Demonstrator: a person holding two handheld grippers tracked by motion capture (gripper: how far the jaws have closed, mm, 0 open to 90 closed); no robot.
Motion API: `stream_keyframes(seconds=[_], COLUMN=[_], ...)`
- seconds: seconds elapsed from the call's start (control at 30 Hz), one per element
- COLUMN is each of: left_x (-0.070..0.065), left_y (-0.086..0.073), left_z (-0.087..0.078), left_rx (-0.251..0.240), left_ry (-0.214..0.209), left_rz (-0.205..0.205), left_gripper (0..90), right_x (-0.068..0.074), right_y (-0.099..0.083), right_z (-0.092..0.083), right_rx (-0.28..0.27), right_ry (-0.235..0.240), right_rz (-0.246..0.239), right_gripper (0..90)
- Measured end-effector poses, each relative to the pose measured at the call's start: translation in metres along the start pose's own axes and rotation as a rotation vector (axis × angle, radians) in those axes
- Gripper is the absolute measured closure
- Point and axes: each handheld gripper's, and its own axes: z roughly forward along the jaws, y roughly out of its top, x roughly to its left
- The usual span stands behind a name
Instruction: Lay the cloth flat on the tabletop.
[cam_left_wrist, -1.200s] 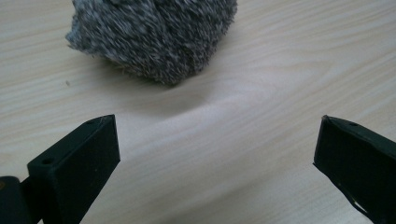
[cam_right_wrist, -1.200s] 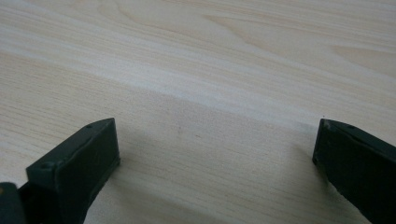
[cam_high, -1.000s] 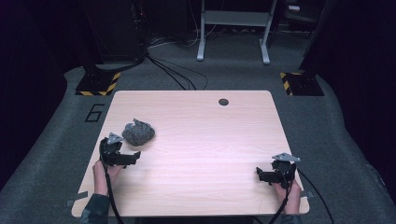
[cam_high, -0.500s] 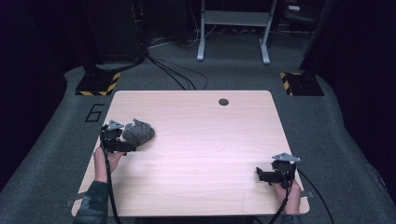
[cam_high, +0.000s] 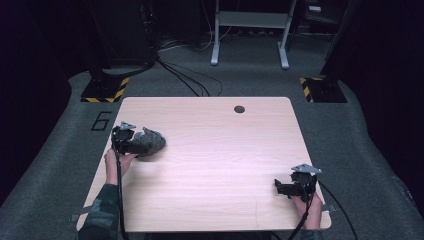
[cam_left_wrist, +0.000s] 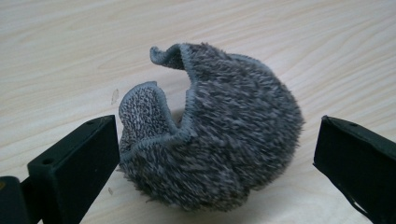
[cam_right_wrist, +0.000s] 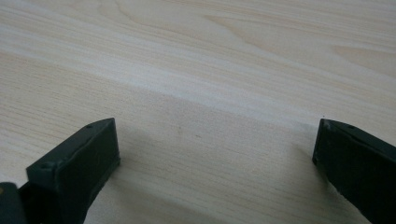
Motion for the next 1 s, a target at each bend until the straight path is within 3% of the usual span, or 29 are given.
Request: stream_keyframes(seconds=[0.03,0.2,0.37,0.6,0.77,0.87,1.0], left_x=[0.003,0.006,0.006,0.000,-0.007,-0.009,-0.010], left_y=[0.000,-0.002,-0.005,-0.008,-0.010,-0.012,-0.016], left_z=[0.006,0.016,0.021,0.029,0.031,0.029,0.026], left_rx=[0.016,0.046,0.037,0.068,0.070,0.042,0.014], left_ry=[-0.020,-0.039,-0.092,-0.143,-0.144,-0.131,-0.117], left_rz=[-0.016,-0.028,-0.066,-0.048,-0.033,-0.026,-0.003], left_gripper=[0.1,2.6,11.9,27.4,40.3,52.2,59.6], right_x=[0.000,0.000,0.000,0.000,0.000,0.000,0.000], right_y=[0.000,0.000,0.000,0.000,0.000,0.000,0.000], right_z=[0.000,0.000,0.000,0.000,0.000,0.000,0.000], right_rx=[0.001,0.000,0.000,0.000,0.000,0.000,0.000], right_ry=[0.000,0.000,0.000,0.000,0.000,0.000,0.000], right_rz=[-0.001,0.000,0.000,0.000,0.000,-0.001,-0.001], right_gripper=[0.0,0.0,0.0,0.0,0.0,0.0,0.0])
